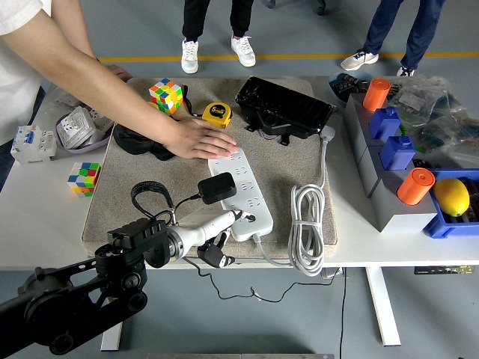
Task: Put the plug near the board,insert it into the board,press the button,pull the plug out
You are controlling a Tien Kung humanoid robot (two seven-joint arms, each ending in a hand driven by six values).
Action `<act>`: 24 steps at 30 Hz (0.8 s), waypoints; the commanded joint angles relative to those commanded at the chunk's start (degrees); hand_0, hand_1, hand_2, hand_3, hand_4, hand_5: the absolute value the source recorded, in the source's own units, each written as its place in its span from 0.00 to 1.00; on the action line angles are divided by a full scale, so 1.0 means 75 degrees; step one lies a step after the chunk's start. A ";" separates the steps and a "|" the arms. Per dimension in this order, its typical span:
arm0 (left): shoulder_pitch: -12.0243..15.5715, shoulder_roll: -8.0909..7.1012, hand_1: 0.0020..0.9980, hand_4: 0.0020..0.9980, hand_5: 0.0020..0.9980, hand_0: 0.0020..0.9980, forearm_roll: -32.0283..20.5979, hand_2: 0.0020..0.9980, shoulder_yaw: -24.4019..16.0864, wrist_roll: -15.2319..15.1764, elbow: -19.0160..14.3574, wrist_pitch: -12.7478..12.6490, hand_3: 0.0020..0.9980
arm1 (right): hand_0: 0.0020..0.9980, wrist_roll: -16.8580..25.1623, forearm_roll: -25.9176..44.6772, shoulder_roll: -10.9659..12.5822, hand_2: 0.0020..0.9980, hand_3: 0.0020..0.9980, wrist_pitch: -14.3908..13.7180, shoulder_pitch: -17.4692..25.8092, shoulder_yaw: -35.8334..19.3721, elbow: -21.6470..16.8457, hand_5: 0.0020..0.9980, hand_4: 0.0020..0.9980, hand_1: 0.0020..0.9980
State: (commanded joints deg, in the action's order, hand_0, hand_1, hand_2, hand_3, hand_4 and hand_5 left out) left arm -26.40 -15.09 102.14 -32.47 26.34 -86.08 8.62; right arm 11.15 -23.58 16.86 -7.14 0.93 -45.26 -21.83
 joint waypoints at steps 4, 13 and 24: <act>-0.0010 0.0005 0.10 0.79 0.00 0.05 -0.0035 0.17 -0.0131 -0.0267 -0.0110 -0.0166 0.86 | 0.60 0.0002 0.0008 -0.0018 0.54 0.54 0.0003 0.0000 -0.0012 0.0005 0.25 0.79 0.59; 0.0099 -0.0033 0.09 0.59 0.00 0.06 -0.0711 0.18 -0.0361 -0.1617 -0.0005 -0.1414 0.85 | 0.60 -0.0003 0.0006 -0.0027 0.54 0.54 0.0002 0.0012 -0.0017 0.0009 0.25 0.79 0.59; 0.0593 0.0055 0.45 0.81 0.35 0.26 -0.3694 0.52 -0.0687 -0.4075 0.0510 -0.3410 0.65 | 0.61 -0.0013 0.0025 -0.0039 0.54 0.54 -0.0001 -0.0031 0.0030 0.0022 0.25 0.80 0.59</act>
State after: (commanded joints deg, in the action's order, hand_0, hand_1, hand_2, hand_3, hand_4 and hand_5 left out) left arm -21.95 -14.68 74.44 -37.62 -4.23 -82.26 -16.95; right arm 11.06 -23.39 16.56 -7.14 0.69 -45.04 -21.67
